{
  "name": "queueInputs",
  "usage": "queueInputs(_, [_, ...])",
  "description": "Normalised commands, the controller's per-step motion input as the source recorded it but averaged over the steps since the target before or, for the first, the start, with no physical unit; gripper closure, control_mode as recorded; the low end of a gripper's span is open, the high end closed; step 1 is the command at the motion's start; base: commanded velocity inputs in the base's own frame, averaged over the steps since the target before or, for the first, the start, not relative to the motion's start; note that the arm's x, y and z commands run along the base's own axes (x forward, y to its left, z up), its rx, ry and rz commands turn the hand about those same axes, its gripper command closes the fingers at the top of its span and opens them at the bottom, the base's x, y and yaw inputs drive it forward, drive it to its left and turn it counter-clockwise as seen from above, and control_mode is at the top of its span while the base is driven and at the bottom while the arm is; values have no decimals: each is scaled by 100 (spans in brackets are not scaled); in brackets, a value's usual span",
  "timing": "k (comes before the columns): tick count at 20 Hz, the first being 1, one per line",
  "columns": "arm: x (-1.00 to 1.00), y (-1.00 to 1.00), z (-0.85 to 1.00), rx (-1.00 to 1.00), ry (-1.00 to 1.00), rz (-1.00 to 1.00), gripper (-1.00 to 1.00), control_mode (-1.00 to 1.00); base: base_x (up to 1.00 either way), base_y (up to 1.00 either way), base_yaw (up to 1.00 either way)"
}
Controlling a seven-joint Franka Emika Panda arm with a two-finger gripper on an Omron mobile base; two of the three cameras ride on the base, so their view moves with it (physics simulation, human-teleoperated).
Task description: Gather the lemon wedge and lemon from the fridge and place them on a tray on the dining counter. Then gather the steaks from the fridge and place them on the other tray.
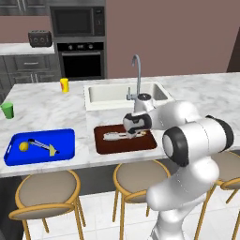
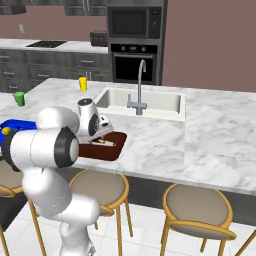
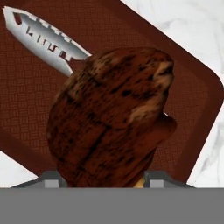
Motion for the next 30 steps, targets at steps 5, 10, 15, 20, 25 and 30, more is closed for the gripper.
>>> queueInputs(5, [34, -11, -36, 6, 0, 0, 100, -100, 0, 0, 0])
queueInputs(10, [31, -12, -29, 7, 0, 0, 100, -100, 0, 0, 0])
queueInputs(15, [40, -2, -31, 4, 0, 0, 100, -100, 0, 0, 0])
queueInputs(20, [-5, 0, -20, 0, -1, 0, -100, -100, 0, 0, 0])
queueInputs(25, [-52, 0, -3, 1, -6, 0, -100, -100, 0, 0, 0])
queueInputs(30, [-3, 0, 4, 0, -6, 0, -100, -100, 0, 0, 0])
